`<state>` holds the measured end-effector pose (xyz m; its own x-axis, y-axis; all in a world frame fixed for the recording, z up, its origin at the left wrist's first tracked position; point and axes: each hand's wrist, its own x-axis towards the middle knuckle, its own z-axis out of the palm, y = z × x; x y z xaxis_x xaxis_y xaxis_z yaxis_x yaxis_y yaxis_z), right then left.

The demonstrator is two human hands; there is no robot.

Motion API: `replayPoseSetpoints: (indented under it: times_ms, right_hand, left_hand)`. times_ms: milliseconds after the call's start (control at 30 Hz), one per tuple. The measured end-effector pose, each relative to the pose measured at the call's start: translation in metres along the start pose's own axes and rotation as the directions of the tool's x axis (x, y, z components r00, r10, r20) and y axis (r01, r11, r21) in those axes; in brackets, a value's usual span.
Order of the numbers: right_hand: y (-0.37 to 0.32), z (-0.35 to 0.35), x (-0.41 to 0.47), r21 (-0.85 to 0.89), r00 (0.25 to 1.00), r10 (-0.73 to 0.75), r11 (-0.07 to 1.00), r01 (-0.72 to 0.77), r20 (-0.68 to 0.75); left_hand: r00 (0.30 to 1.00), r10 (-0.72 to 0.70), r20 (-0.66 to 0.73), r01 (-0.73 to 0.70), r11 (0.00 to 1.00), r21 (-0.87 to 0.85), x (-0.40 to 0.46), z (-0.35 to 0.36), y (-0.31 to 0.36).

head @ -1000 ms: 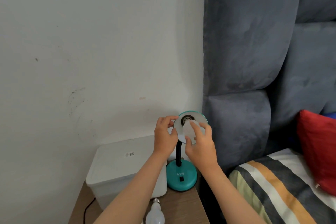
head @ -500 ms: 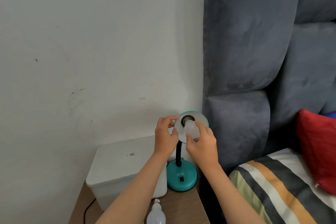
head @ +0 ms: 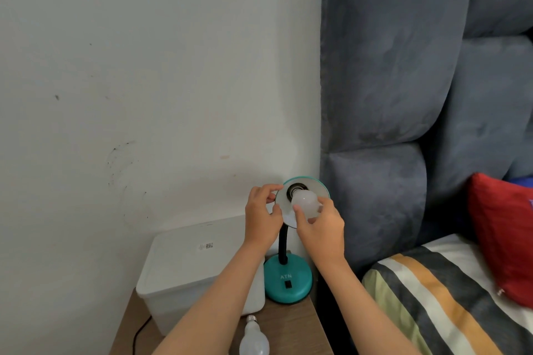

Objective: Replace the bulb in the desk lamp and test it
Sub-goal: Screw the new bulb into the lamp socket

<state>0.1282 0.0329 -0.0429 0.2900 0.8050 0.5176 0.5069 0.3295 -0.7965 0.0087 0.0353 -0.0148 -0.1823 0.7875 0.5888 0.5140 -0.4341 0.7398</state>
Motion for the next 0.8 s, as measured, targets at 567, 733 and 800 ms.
replayPoseSetpoints:
  times_ms: [567, 733, 800]
  right_hand:
    - [-0.001, -0.006, -0.002, -0.009, 0.994, -0.112, 0.994, 0.112, 0.015]
    - [0.005, -0.004, 0.0, 0.014, 0.977, -0.194, 0.981, 0.194, 0.091]
    - [0.001, -0.007, 0.004, 0.032, 0.994, -0.081, 0.996, 0.078, 0.072]
  left_hand:
    - [1.0, 0.005, -0.007, -0.005, 1.0, 0.004, 0.0, 0.002, 0.002]
    - [1.0, 0.008, -0.029, -0.007, 1.0, 0.016, 0.005, 0.001, 0.002]
    - [1.0, 0.013, -0.026, -0.012, 1.0, 0.016, 0.004, 0.001, 0.002]
